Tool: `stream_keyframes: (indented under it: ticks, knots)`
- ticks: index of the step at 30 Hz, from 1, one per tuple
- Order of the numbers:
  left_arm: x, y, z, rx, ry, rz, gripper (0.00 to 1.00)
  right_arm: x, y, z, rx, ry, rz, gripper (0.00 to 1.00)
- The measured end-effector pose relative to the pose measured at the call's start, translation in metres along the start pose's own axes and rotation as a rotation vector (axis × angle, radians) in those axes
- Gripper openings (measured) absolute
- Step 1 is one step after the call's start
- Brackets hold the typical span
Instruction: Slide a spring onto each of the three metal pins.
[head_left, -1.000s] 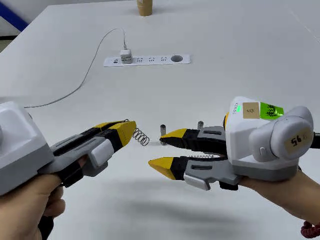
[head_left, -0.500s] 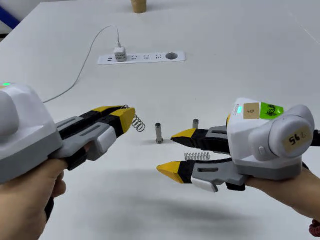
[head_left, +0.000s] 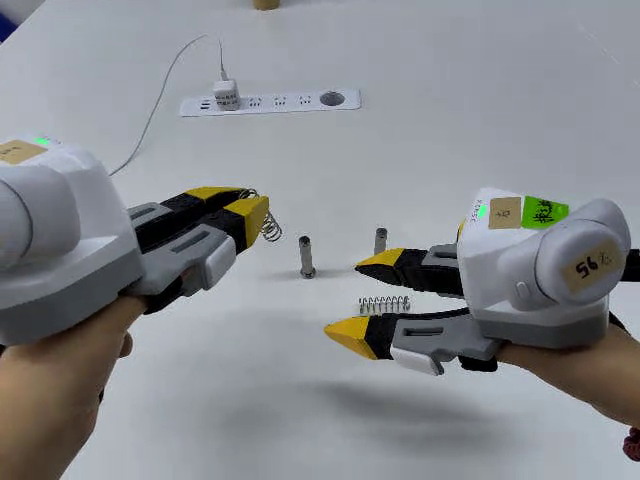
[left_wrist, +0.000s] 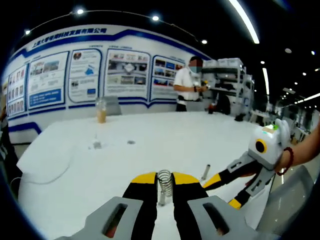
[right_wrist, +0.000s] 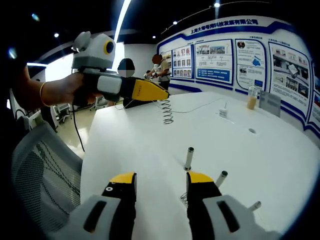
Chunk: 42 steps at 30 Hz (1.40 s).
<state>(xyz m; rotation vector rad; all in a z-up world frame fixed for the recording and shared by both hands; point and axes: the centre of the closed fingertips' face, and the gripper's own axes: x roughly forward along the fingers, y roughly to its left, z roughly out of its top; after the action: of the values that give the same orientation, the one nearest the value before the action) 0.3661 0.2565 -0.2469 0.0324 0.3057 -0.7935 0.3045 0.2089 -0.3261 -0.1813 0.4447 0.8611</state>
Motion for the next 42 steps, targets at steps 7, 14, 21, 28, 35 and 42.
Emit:
stream_keyframes:
  ticks: [7,14,21,28,35,42]
  knots:
    - [0.015,-0.002,-0.003,0.072,0.015,-0.014,0.10,-0.003,-0.010,-0.008,0.015,0.020,-0.027,0.41]
    - [0.027,-0.004,-0.011,0.114,0.042,-0.026,0.10,-0.006,-0.019,-0.016,0.028,0.039,-0.043,0.41]
    - [0.039,0.000,-0.021,0.129,0.067,-0.026,0.10,-0.007,-0.024,-0.025,0.038,0.066,-0.048,0.41]
    - [0.051,0.002,-0.027,0.126,0.077,-0.028,0.10,-0.006,-0.028,-0.031,0.059,0.078,-0.057,0.41]
    - [0.058,0.000,-0.036,0.145,0.103,-0.040,0.10,-0.005,-0.032,-0.037,0.062,0.092,-0.060,0.41]
    - [0.063,0.001,-0.041,0.150,0.119,-0.042,0.10,-0.005,-0.035,-0.039,0.071,0.097,-0.066,0.41]
